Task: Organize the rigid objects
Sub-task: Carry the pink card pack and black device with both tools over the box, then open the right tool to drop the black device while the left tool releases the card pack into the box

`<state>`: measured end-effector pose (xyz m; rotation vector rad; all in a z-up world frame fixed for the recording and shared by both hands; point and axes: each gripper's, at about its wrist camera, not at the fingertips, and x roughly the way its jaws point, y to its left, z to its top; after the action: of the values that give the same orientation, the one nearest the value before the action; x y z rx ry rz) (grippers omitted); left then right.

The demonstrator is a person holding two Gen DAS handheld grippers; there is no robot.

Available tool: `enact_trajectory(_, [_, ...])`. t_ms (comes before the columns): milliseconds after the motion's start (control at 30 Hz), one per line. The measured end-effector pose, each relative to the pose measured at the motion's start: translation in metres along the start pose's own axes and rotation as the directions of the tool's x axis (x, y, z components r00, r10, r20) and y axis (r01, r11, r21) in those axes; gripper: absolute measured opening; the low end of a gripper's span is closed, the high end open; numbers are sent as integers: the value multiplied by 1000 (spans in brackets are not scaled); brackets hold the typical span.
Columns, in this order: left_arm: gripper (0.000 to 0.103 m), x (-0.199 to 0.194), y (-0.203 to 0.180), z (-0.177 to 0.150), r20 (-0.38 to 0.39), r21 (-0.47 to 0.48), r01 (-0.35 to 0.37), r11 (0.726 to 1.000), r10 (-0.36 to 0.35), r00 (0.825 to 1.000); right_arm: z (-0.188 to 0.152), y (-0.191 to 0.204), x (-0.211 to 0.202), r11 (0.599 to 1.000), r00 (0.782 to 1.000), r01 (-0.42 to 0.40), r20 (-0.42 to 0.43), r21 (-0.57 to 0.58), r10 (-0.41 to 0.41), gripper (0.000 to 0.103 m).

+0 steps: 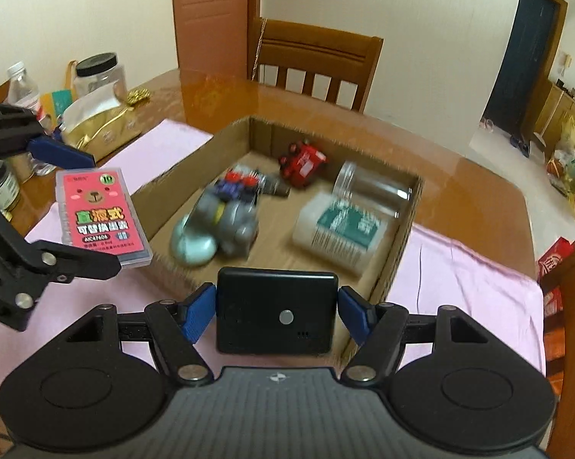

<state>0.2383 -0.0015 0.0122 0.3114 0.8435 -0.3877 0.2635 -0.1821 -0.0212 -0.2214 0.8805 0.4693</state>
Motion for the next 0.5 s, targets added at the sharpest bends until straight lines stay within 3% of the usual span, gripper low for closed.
enact_trajectory(233, [90, 27, 12, 33, 33, -10, -36, 999, 37, 999, 15, -6, 36, 1000, 1000, 17, -26, 2, -17, 71])
enact_trajectory(333, [90, 42, 17, 43, 37, -26, -27, 999, 28, 999, 13, -14, 36, 998, 1000, 1, -26, 61, 0, 71])
enact_trajectory(500, [90, 70, 17, 59, 35, -37, -12, 999, 13, 999, 2, -19, 22, 995, 1000, 26, -9, 95, -25, 87])
